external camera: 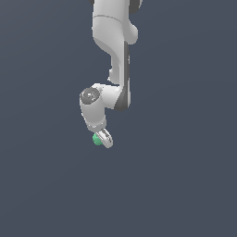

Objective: Pick up the object and move it to a goal position.

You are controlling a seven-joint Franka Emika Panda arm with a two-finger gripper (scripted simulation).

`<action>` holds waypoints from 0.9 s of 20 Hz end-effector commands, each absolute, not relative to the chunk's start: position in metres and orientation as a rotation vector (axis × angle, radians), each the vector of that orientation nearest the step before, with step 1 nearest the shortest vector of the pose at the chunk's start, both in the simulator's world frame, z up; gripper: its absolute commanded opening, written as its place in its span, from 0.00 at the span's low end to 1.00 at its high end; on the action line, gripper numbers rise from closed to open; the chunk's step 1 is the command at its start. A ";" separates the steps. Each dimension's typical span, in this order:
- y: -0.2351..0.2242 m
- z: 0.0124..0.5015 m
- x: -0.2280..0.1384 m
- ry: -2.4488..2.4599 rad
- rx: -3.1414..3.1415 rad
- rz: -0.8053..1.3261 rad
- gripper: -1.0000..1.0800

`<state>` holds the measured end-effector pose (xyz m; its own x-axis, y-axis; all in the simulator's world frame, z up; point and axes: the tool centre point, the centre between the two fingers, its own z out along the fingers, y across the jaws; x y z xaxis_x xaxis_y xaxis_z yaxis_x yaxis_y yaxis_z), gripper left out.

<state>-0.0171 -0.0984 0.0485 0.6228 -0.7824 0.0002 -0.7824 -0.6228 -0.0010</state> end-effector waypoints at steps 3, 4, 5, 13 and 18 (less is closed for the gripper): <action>-0.095 0.050 -0.018 1.364 -2.829 -0.001 0.00; -0.093 0.051 -0.018 1.364 -2.829 -0.001 0.00; -0.089 0.052 -0.019 1.364 -2.829 -0.001 0.00; -0.038 0.071 -0.028 1.364 -2.829 -0.001 0.00; 0.013 0.090 -0.038 1.364 -2.829 -0.001 0.00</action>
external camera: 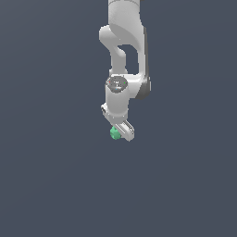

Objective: Pick up the object and move it to a goal position.

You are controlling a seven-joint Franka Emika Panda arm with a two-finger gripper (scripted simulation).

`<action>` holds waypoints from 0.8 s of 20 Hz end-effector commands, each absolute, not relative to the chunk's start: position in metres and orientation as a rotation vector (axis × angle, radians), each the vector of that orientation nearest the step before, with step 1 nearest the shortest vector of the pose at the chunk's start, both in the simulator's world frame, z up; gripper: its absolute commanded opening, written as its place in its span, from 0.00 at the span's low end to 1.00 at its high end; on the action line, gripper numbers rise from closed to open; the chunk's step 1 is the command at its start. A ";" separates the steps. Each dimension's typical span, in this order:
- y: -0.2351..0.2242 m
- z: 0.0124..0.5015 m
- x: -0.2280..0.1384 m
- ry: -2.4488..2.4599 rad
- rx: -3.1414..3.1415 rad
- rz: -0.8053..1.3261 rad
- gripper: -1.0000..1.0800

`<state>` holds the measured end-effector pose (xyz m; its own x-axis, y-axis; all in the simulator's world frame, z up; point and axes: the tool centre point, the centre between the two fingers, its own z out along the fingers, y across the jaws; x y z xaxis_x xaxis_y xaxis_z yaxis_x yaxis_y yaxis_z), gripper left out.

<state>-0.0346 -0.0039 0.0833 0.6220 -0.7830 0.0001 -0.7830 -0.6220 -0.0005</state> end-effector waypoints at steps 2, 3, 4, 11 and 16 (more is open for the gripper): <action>0.037 0.098 -0.042 1.364 -2.829 -0.001 0.00; 0.049 0.103 -0.044 1.364 -2.829 -0.001 0.00; 0.061 0.107 -0.046 1.365 -2.830 -0.001 0.00; 0.136 0.135 -0.058 1.365 -2.830 -0.001 0.00; 0.174 0.149 -0.062 1.365 -2.830 -0.001 0.00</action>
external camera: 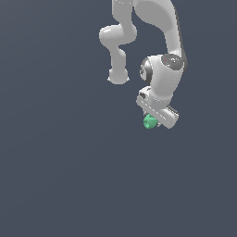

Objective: Pick up the object and move it to a goal position.

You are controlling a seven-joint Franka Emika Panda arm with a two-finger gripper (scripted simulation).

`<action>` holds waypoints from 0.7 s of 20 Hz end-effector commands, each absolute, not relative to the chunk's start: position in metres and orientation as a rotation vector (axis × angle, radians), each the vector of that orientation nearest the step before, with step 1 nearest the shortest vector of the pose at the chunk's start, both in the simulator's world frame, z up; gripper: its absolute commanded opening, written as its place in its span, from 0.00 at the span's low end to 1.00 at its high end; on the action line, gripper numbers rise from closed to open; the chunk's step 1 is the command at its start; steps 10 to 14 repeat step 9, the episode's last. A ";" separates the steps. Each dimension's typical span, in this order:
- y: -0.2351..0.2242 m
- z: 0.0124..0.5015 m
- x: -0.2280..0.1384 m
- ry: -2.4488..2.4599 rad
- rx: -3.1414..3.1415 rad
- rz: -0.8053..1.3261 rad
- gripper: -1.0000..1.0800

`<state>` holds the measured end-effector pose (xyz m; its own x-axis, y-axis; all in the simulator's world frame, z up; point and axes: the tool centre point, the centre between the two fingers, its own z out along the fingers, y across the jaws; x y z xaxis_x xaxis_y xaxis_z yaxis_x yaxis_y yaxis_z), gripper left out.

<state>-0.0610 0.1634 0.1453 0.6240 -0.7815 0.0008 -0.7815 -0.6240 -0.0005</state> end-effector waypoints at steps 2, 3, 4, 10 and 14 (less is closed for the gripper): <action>0.184 0.153 -0.064 1.365 -2.830 -0.001 0.00; 0.189 0.155 -0.064 1.365 -2.830 -0.001 0.00; 0.193 0.156 -0.064 1.365 -2.830 -0.001 0.00; 0.201 0.159 -0.065 1.365 -2.830 0.000 0.00; 0.201 0.159 -0.065 1.365 -2.830 0.000 0.00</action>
